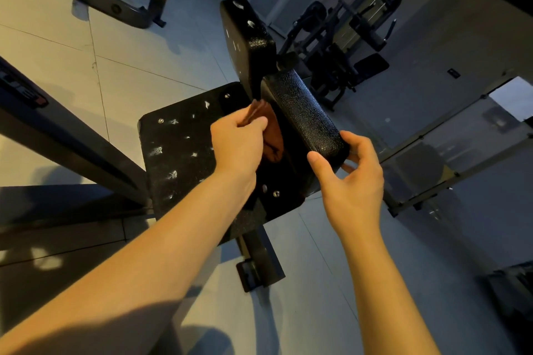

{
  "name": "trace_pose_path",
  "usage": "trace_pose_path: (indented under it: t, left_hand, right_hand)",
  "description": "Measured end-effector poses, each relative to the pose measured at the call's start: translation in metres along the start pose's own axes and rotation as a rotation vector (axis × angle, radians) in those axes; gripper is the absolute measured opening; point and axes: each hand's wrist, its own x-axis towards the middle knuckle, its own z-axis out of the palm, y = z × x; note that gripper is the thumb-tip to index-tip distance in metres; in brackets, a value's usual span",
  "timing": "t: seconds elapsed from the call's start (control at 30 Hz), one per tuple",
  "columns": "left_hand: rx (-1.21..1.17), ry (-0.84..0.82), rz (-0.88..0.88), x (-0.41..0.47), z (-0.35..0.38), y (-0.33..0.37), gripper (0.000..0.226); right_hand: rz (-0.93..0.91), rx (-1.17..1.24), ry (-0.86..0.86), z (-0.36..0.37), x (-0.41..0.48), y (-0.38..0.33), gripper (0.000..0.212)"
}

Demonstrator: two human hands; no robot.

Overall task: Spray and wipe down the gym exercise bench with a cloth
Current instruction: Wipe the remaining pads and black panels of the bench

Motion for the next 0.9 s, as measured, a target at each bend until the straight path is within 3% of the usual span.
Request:
trace_pose_path:
  t: [0.1, 0.27, 0.4, 0.53, 0.6, 0.73, 0.9]
  left_hand:
    - [0.081, -0.041, 0.073, -0.015, 0.004, -0.017, 0.024]
    - [0.173, -0.21, -0.053, -0.074, -0.004, -0.075, 0.019]
    - [0.076, -0.081, -0.026, -0.04, -0.001, -0.043, 0.027]
    - [0.002, -0.013, 0.169, -0.008, 0.003, 0.012, 0.027]
    - [0.056, -0.013, 0.112, -0.016, 0.005, -0.002, 0.03]
    - [0.187, -0.135, -0.186, -0.046, 0.0, -0.044, 0.022]
    - [-0.023, 0.02, -0.007, 0.013, 0.008, 0.007, 0.029]
  right_hand:
    - [0.008, -0.007, 0.008, 0.002, -0.001, 0.0, 0.042]
    - [0.017, 0.0, 0.007, 0.002, 0.001, -0.001, 0.043]
    - [0.014, 0.003, -0.006, 0.0, 0.0, 0.001, 0.043]
    - [0.011, 0.019, 0.001, 0.001, -0.002, 0.001, 0.045]
    - [0.007, 0.019, 0.007, 0.001, -0.002, 0.0, 0.043]
    - [0.016, 0.015, -0.009, 0.0, -0.001, -0.002, 0.043]
    - [0.022, 0.022, -0.002, 0.0, -0.001, 0.0, 0.044]
